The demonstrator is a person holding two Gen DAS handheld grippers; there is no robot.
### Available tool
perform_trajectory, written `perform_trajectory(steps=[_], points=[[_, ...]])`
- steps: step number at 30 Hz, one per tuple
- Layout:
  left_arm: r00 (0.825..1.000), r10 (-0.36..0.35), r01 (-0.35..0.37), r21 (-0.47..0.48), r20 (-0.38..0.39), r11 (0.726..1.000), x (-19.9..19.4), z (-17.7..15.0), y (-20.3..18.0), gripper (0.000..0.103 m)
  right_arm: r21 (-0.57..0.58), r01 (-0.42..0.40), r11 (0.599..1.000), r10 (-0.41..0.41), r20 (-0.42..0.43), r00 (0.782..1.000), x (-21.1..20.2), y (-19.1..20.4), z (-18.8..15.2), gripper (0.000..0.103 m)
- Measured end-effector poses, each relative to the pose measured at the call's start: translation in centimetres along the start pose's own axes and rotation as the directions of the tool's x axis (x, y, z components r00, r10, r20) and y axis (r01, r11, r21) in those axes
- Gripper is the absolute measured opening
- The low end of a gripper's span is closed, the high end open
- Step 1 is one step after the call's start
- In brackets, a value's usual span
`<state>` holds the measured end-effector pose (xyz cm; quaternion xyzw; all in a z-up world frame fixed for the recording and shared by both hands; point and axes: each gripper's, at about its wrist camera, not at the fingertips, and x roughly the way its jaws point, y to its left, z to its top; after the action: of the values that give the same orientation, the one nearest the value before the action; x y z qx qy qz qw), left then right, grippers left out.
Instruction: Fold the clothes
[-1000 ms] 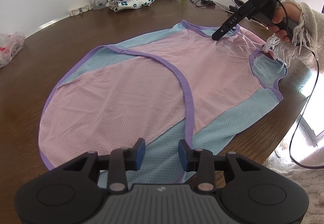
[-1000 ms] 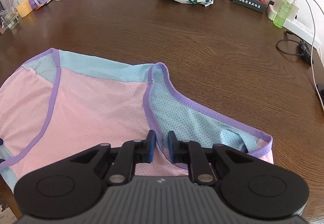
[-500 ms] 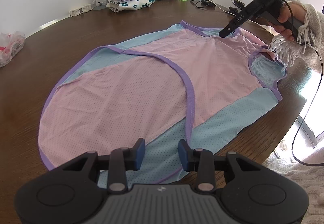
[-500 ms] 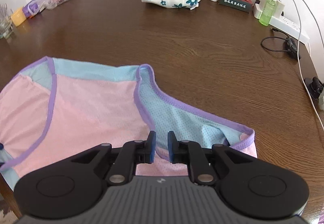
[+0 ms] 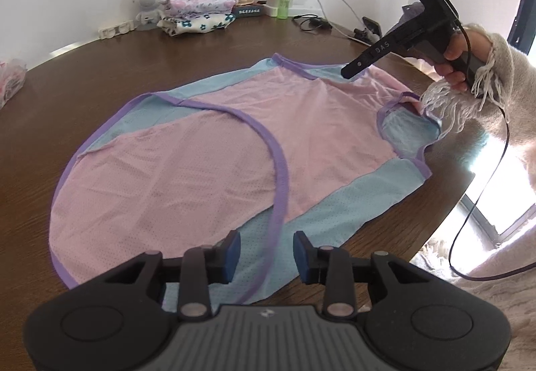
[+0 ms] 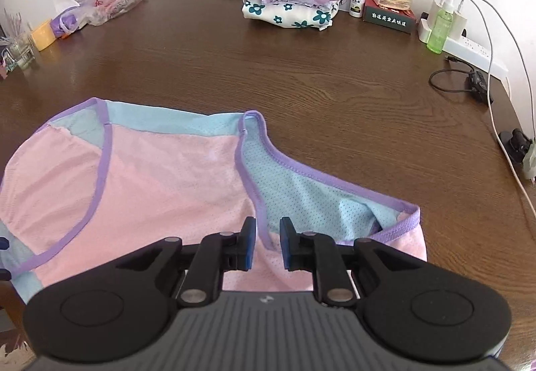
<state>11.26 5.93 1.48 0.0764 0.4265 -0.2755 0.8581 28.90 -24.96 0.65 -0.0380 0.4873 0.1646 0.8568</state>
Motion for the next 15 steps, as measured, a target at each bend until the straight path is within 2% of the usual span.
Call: perform_trajectory(steps=[1,3,4,5,8,10,12,13,14,15], points=[[1.000,-0.006,0.006,-0.002,-0.006,1.000,0.2,0.1,-0.1,0.032,0.017,-0.037,0.999,0.037,-0.012,0.999,-0.4,0.3,-0.5,0.018],[1.000,-0.011,0.011,-0.007,-0.022,1.000,0.7,0.2,-0.1,0.032,0.021,-0.116,0.993,0.117,-0.033,0.993,-1.4,1.5,-2.0,0.028],[0.999,-0.013,0.013,-0.009,-0.030,1.000,0.9,0.3,-0.1,0.032,0.018,-0.148,0.989,0.148,-0.046,0.988,-1.8,2.2,-2.9,0.036],[0.999,-0.016,0.016,-0.012,-0.037,1.000,1.1,0.4,-0.1,0.031,0.015,-0.174,0.985,0.175,-0.059,0.983,-2.3,3.0,-3.9,0.038],[0.998,-0.024,0.023,-0.019,-0.060,1.000,1.8,0.6,-0.1,0.027,0.014,-0.214,0.977,0.214,-0.104,0.971,-3.4,4.9,-6.7,0.038],[0.997,-0.026,0.024,-0.029,-0.079,0.999,2.2,0.5,0.0,0.025,0.014,-0.203,0.979,0.203,-0.127,0.971,-3.8,5.7,-8.1,0.038],[0.996,-0.036,0.033,-0.027,-0.083,0.999,2.4,0.5,0.0,0.013,0.019,-0.188,0.982,0.189,-0.134,0.973,-4.1,6.1,-9.2,0.038],[0.996,-0.041,0.039,-0.026,-0.083,0.999,2.5,0.5,0.1,0.002,0.024,-0.194,0.981,0.196,-0.139,0.971,-4.1,6.2,-9.7,0.037],[0.995,-0.045,0.043,-0.024,-0.084,0.999,2.5,0.4,0.1,0.002,0.026,-0.202,0.979,0.204,-0.146,0.968,-4.0,6.3,-10.1,0.036],[0.995,-0.049,0.047,-0.022,-0.084,0.999,2.4,0.4,0.1,0.001,0.020,-0.204,0.979,0.205,-0.150,0.967,-4.0,6.5,-10.4,0.021]])
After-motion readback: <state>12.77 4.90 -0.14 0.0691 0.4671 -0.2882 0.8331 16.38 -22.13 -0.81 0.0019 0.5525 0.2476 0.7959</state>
